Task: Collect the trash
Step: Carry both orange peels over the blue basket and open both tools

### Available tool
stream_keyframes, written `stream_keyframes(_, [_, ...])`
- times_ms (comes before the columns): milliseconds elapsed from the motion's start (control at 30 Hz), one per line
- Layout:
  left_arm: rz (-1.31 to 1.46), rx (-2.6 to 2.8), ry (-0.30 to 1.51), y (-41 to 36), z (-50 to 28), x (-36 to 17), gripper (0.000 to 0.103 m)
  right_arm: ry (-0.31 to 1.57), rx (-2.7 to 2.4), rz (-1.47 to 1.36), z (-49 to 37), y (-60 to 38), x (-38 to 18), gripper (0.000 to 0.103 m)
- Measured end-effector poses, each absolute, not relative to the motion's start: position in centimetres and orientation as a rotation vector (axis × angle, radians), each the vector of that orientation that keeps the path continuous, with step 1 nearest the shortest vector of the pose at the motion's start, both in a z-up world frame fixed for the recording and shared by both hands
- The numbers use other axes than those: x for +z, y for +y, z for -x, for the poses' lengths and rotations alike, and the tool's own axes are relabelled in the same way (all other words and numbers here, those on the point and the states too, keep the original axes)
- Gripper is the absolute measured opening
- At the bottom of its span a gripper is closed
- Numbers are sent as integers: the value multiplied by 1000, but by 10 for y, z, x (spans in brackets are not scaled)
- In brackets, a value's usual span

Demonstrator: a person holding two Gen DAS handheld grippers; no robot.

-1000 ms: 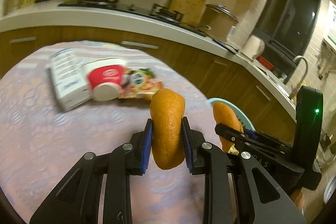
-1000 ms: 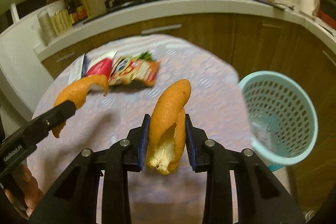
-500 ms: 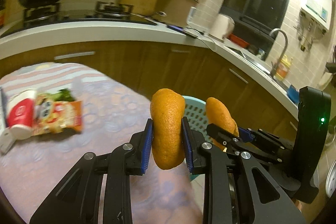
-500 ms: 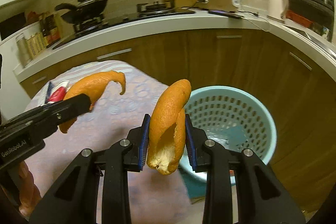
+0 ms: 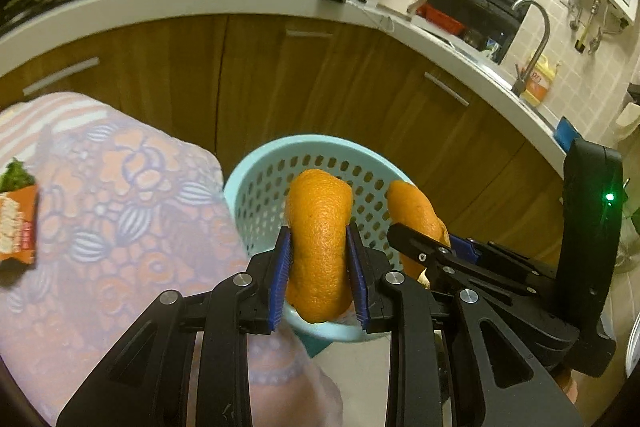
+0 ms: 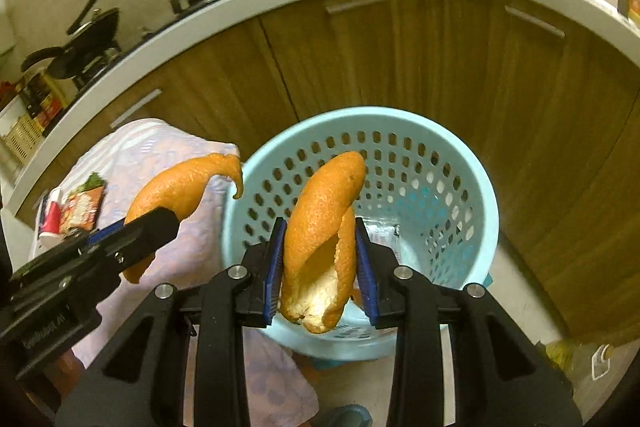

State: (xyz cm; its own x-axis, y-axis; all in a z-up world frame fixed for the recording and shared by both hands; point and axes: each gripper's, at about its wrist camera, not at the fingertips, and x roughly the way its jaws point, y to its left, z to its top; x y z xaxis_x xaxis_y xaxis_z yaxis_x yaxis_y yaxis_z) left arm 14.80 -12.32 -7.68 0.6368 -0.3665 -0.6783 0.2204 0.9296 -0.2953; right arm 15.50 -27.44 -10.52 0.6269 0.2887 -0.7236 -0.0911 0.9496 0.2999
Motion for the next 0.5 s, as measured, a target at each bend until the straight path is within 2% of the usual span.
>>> stream_keyframes(133, [174,-319,800,-127,-158,-78,38,909,206,-272,-172,-284,-118,34])
stream_keyframes(267, [164,-317,799,-127,-162,-77,39,903,191,-287,-175,-288,-119,44])
stream_keyframes(500, [198,-300,784,-112,-153,-71,39,882,211,-263,-167,-280,-109,44])
